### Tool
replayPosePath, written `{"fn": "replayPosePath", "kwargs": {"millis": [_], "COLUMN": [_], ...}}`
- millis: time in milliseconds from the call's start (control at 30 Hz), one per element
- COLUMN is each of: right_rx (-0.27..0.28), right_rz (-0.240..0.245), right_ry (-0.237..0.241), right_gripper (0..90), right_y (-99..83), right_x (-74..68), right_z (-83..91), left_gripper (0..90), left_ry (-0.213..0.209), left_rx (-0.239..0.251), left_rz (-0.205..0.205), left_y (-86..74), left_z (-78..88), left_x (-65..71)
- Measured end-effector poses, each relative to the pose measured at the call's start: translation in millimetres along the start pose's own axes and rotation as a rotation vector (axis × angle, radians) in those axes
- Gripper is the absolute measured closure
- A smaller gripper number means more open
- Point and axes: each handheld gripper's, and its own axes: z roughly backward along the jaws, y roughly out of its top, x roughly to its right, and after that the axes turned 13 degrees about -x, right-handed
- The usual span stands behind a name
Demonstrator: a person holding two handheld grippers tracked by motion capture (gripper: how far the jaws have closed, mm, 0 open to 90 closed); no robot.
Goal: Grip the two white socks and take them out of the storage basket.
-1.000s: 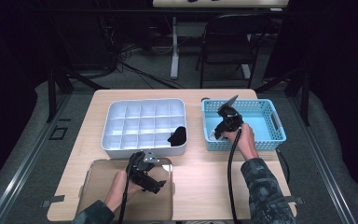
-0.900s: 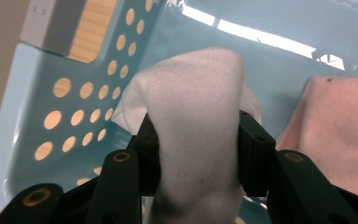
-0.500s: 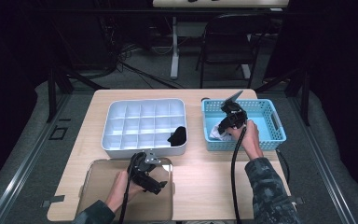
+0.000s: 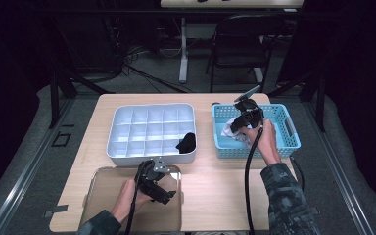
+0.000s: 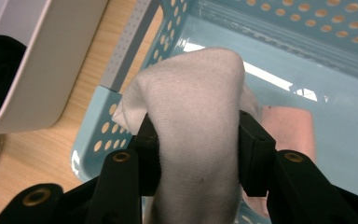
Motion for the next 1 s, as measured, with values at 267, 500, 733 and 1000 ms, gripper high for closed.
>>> {"fn": "replayPosePath", "kwargs": {"millis": [267,500,733,1000], "right_rx": [0.036,0.068,0.080,0.092], "right_rz": [0.015,0.051,0.100,0.146], "right_ry": [0.006,0.015,0.030,0.042], "right_gripper": [58.9,58.9,58.8,58.8], "right_y": [-8.3,-25.9,-44.1,-66.4], "right_x": [-7.0,-18.0,-31.7,-46.2], "right_z": [18.7,38.3,51.2,55.4], "left_gripper": [0.2,0.2,0.2,0.2], "left_ry": [-0.001,-0.001,-0.005,0.000], "left_rx": [-0.003,-0.004,-0.007,-0.010], "left_rz": [-0.003,-0.003,-0.004,-0.004], "left_y": [0.0,0.3,0.4,0.6], "left_z": [-0.7,-1.6,-1.8,-1.9], "left_x": [0.2,0.4,0.3,0.7]}}
